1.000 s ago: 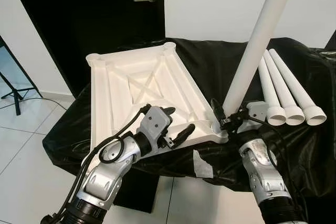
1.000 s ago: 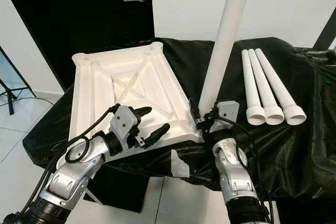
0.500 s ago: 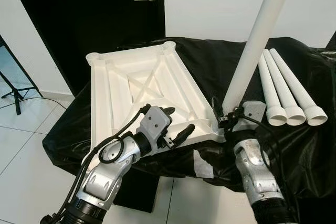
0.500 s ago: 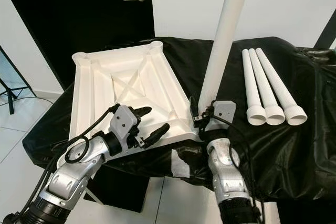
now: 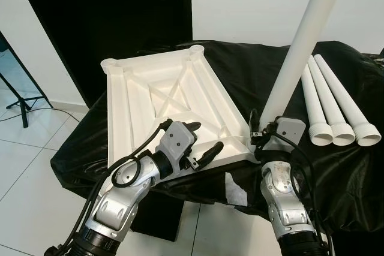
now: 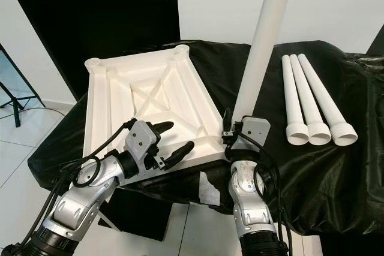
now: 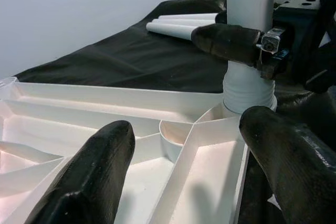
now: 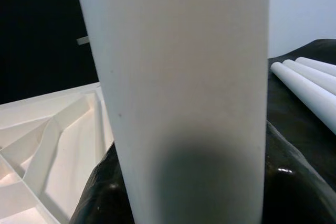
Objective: Building children table
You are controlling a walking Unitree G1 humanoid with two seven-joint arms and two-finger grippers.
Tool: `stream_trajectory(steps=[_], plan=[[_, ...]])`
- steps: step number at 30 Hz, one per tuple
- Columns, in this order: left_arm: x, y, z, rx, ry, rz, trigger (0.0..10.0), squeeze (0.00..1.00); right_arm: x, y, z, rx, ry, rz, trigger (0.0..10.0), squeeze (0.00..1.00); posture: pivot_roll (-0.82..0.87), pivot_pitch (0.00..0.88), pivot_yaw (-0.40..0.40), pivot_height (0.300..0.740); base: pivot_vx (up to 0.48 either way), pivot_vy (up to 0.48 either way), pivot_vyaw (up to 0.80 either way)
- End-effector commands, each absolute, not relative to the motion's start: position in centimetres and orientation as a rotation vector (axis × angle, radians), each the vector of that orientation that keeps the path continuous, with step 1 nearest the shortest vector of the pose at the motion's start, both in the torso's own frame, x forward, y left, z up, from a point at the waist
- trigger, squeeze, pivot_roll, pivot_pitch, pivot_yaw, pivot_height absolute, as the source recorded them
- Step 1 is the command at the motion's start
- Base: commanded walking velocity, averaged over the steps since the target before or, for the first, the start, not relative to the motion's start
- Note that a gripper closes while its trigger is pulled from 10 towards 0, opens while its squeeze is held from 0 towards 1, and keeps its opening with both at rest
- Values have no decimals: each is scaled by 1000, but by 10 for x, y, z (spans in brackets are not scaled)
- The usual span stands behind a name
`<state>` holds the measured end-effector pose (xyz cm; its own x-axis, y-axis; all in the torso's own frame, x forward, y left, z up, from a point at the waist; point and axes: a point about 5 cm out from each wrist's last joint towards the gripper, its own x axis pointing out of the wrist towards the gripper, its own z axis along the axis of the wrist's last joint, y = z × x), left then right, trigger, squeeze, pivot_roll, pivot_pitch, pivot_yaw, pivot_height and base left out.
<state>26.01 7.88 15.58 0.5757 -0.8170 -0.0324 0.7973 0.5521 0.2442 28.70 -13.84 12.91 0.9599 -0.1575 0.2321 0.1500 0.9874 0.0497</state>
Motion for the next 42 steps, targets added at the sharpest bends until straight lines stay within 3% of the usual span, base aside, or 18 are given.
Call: stream_trajectory(steps=[1,17,18,28,30,42], plan=[[250,74,147,286,-30,-1084,10000,0,281,-151,101,28,-97,-238,10000,0,43,0,42,740,0,0,0],[246,72,135,332,38,-1115,10000,0,280,-151,104,38,-111,-232,10000,0,40,0,39,740,0,0,0],[246,71,136,333,41,-1115,10000,0,281,-151,108,46,-138,-189,10000,1000,39,0,40,740,0,0,0],[248,71,136,330,47,-1113,10000,0,287,-155,121,48,-202,-35,10000,1000,36,0,39,740,0,0,0],[248,71,137,327,48,-1111,10000,0,290,-156,126,42,-214,49,10000,0,35,0,37,740,0,0,0],[249,69,138,326,49,-1107,10000,0,302,-154,139,-26,-201,402,10000,0,31,0,33,740,0,0,0]])
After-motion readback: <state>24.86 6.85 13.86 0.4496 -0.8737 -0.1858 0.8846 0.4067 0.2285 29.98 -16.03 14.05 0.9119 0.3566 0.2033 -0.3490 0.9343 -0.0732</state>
